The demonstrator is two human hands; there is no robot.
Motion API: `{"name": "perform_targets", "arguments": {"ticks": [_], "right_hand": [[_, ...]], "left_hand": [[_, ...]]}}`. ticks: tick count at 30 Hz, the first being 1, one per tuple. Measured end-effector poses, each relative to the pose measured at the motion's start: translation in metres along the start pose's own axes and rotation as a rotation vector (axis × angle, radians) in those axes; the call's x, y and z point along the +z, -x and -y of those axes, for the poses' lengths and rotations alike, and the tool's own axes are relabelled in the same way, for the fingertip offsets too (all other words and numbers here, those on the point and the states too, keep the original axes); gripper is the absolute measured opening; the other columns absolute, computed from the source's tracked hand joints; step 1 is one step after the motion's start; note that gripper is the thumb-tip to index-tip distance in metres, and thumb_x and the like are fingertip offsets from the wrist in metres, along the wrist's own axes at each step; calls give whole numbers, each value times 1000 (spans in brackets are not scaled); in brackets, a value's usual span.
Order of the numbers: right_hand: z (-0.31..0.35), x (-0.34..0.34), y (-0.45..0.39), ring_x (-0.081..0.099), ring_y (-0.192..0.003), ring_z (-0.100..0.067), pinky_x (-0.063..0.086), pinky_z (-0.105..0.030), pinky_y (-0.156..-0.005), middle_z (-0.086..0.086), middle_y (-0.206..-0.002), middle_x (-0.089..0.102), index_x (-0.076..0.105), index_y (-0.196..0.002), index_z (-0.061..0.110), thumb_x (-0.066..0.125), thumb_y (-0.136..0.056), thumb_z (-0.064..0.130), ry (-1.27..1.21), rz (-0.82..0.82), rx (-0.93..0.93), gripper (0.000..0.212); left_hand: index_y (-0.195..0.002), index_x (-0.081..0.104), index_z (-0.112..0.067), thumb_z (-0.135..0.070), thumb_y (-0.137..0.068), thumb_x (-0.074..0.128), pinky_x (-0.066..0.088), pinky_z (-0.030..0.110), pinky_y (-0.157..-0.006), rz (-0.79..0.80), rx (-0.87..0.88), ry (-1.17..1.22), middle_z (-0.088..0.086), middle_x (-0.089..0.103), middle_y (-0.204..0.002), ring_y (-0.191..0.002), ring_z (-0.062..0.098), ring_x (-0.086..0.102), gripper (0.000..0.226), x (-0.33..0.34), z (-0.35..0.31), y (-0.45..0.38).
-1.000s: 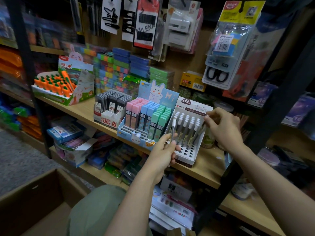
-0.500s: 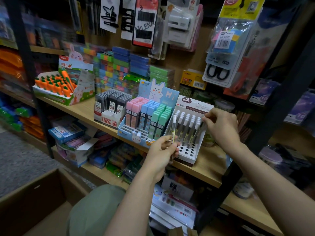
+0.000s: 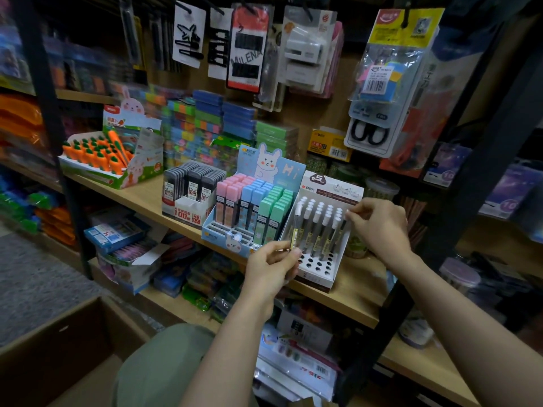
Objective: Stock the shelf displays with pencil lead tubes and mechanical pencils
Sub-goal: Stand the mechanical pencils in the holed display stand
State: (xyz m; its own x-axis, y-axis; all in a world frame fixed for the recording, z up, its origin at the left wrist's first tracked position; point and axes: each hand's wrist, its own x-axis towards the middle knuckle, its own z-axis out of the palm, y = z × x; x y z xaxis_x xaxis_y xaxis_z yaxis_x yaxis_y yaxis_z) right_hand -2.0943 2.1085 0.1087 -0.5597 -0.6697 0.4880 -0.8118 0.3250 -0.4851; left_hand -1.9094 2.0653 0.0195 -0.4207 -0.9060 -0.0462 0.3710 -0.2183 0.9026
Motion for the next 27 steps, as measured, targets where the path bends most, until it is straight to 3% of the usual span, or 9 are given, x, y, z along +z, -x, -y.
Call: {"name": "perform_targets", "arguments": {"ticks": [4,7,9,12,16,18,22,24,27], "right_hand": [[-1,-1,-2,64,-99,-22,56,-44,-85,0,-105,71,74,-102,26,63,-92,30,88,57,13,15],[4,-4,3,63,-87,-5,53,-22,-74,6,-100,70,74,-102,25,64,-91,30,-21,-14,-139,16],[14,-6,17,65,-78,3,52,-13,-66,15,-93,70,71,-104,32,67,-89,34,-233,53,-204,15],[28,0,36,70,-79,-1,59,-25,-76,12,-89,71,67,-110,35,75,-84,28,-439,208,-217,29],[34,2,42,73,-77,-15,60,-36,-80,-4,-83,72,65,-114,23,78,-81,13,-573,218,-190,37],[29,-7,41,72,-75,-11,60,-29,-74,-2,-82,72,60,-113,29,78,-80,11,-594,192,-215,41],[13,-33,28,63,-83,14,47,-1,-70,21,-85,64,55,-108,34,77,-80,20,-341,-54,-321,38],[5,-36,24,61,-87,15,45,1,-71,24,-86,62,54,-108,34,76,-81,22,-291,-98,-332,37],[-4,-22,24,63,-86,9,48,-3,-72,19,-86,63,54,-107,31,76,-82,19,-301,-109,-334,35]], "left_hand": [[-101,69,-17,-13,-85,73,54,22,-67,18,-20,-20,7,73,-92,-76,12,67,16,1,-1,1],[-103,69,-19,-16,-84,75,56,22,-68,7,2,-69,-3,73,-88,-81,11,69,20,0,-1,0],[-103,70,-20,-18,-83,76,57,26,-75,17,23,-86,-3,72,-93,-89,13,69,21,2,0,-1],[-95,71,-25,-17,-83,75,54,19,-71,78,33,-69,-3,74,-91,-86,10,70,15,8,-1,0],[-99,70,-26,-17,-88,70,53,16,-69,196,20,-48,-2,76,-93,-83,9,70,15,12,-1,1],[-97,71,-32,-22,-87,71,52,15,-71,198,82,-153,-9,75,-96,-89,4,69,15,11,-1,1],[-101,67,-29,-35,-77,79,48,20,-78,-156,273,-610,-10,64,-107,-96,4,58,28,5,4,-4],[-106,59,-25,-41,-73,81,43,26,-88,-328,297,-758,-5,53,-117,-112,13,46,42,3,6,-4],[-119,50,-23,-48,-72,80,37,28,-91,-368,253,-819,-2,46,-127,-123,20,35,61,7,9,-4]]}}
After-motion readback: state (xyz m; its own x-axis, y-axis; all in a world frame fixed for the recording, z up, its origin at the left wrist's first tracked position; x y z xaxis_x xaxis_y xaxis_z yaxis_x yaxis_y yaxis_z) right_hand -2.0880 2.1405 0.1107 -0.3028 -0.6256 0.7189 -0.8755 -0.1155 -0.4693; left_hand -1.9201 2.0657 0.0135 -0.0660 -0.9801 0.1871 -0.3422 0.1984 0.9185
